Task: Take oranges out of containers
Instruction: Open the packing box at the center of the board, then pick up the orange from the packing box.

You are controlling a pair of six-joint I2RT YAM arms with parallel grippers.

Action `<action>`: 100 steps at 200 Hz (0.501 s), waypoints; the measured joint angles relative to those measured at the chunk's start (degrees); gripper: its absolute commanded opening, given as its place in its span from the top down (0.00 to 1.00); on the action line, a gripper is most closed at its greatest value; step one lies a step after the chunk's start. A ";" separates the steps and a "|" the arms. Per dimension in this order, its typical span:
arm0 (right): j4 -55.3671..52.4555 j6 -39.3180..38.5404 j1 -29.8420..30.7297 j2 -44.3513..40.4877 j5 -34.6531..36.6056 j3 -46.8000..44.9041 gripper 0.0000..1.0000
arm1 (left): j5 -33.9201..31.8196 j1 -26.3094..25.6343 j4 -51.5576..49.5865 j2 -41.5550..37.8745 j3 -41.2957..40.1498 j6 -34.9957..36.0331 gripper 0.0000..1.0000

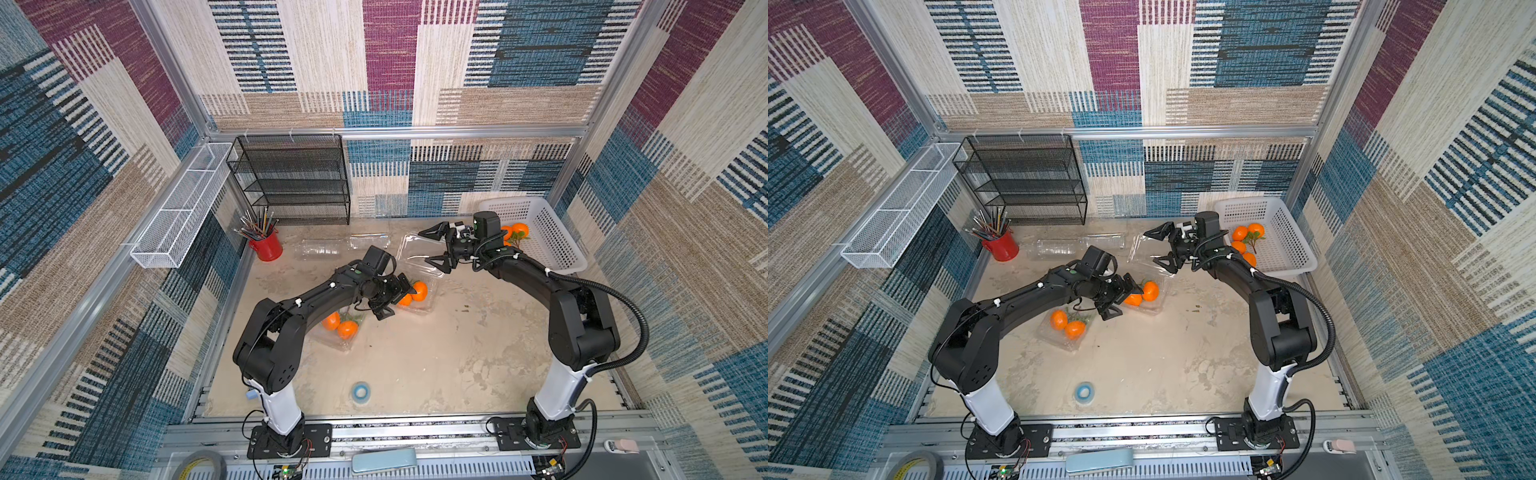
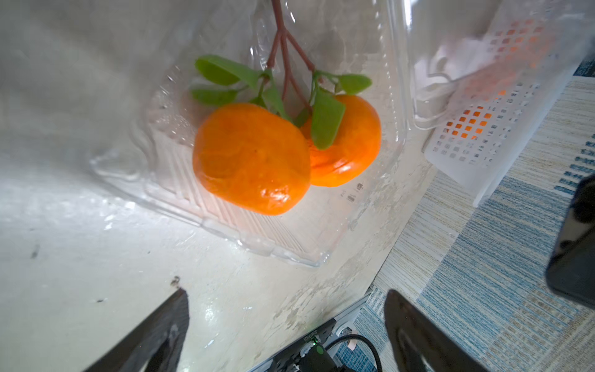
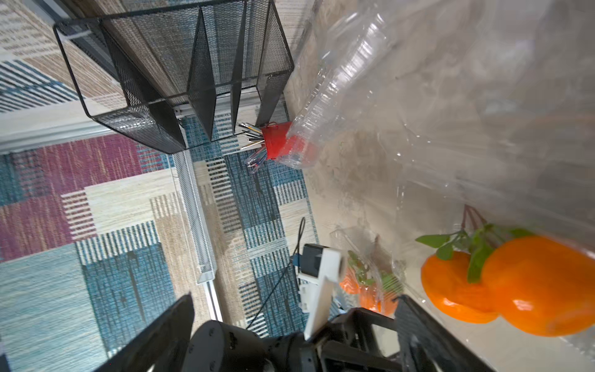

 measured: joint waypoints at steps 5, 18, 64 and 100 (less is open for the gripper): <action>-1.66 -1.90 0.00 0.17 0.37 0.48 0.01 | -0.02 0.26 -0.17 -0.15 0.00 0.02 0.04; -6.19 -6.51 0.17 0.68 1.57 1.64 0.01 | 0.00 0.85 -0.44 -0.90 -0.11 0.15 0.03; -18.62 -20.98 3.21 1.62 7.39 5.81 0.00 | 3.19 4.20 2.08 -3.58 -0.66 0.33 0.01; -25.75 -29.16 7.52 3.69 15.93 7.28 0.01 | 6.49 4.66 6.71 -3.67 -1.64 0.28 0.00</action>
